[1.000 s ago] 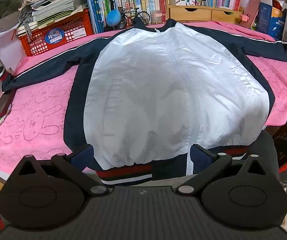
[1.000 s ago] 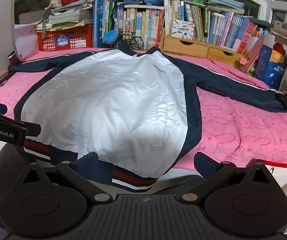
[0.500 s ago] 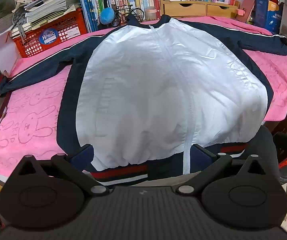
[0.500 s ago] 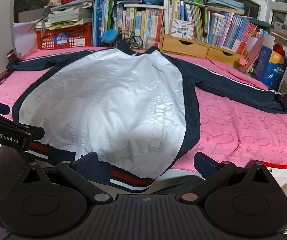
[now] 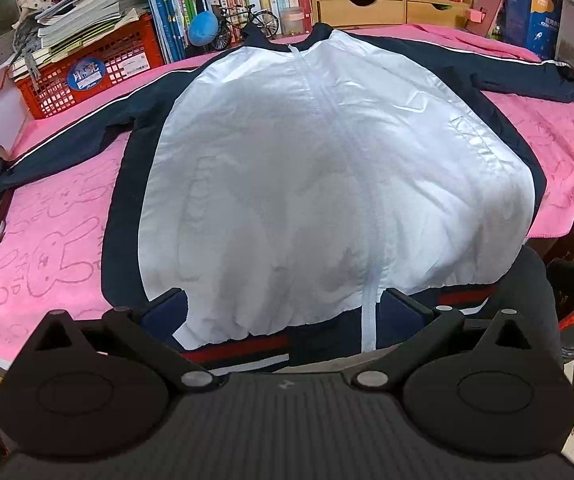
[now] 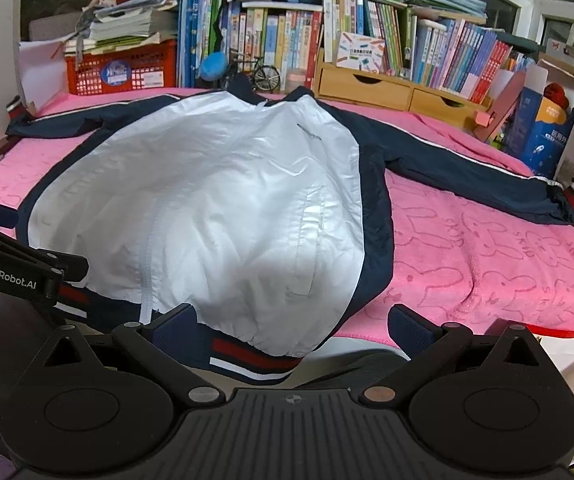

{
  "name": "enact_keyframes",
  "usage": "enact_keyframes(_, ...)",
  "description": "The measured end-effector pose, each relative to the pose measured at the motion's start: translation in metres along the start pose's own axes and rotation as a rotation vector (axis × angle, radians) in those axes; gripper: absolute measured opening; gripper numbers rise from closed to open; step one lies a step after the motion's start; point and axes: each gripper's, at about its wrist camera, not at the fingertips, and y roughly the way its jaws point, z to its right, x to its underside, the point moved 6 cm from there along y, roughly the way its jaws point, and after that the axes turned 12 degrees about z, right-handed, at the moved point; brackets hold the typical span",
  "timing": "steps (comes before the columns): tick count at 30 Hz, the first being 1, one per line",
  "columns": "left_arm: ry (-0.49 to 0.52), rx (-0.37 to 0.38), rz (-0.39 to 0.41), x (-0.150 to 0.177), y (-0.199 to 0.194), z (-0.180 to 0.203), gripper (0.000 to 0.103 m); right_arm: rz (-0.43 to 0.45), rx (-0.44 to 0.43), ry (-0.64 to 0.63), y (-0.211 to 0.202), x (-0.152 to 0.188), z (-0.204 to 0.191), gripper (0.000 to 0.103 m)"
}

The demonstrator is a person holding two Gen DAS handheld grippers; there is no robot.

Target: Fold clothes

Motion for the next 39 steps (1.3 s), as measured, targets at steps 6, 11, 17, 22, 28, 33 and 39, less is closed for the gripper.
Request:
enact_keyframes(6,-0.005,-0.004,-0.025,-0.003,0.012,0.000,0.103,-0.024,-0.005,0.005,0.012,0.000,0.001,0.103)
enact_keyframes(11,-0.025,-0.008,-0.012,-0.015,0.024,-0.007,0.103,0.039,0.038,0.001,0.022,-0.007,0.016,0.103)
enact_keyframes(17,-0.041,-0.121,0.028,-0.051,0.057,-0.037,0.103,0.278,0.442,0.170,0.058,-0.035,0.141,0.102)
enact_keyframes(22,-0.068,-0.157,0.018,-0.077,0.098,-0.057,0.103,0.328,0.583,0.310,0.107,-0.040,0.264,0.087)
enact_keyframes(28,-0.027,-0.198,0.020,-0.099,0.141,-0.061,0.103,0.271,0.761,0.403,0.187,-0.039,0.384,0.080)
enact_keyframes(33,-0.044,-0.191,0.014,-0.108,0.165,-0.060,0.103,0.123,0.739,0.504,0.247,-0.026,0.441,0.062)
enact_keyframes(39,-0.106,-0.180,0.006,-0.108,0.177,-0.081,0.103,0.193,0.661,0.457,0.250,-0.057,0.410,0.018)
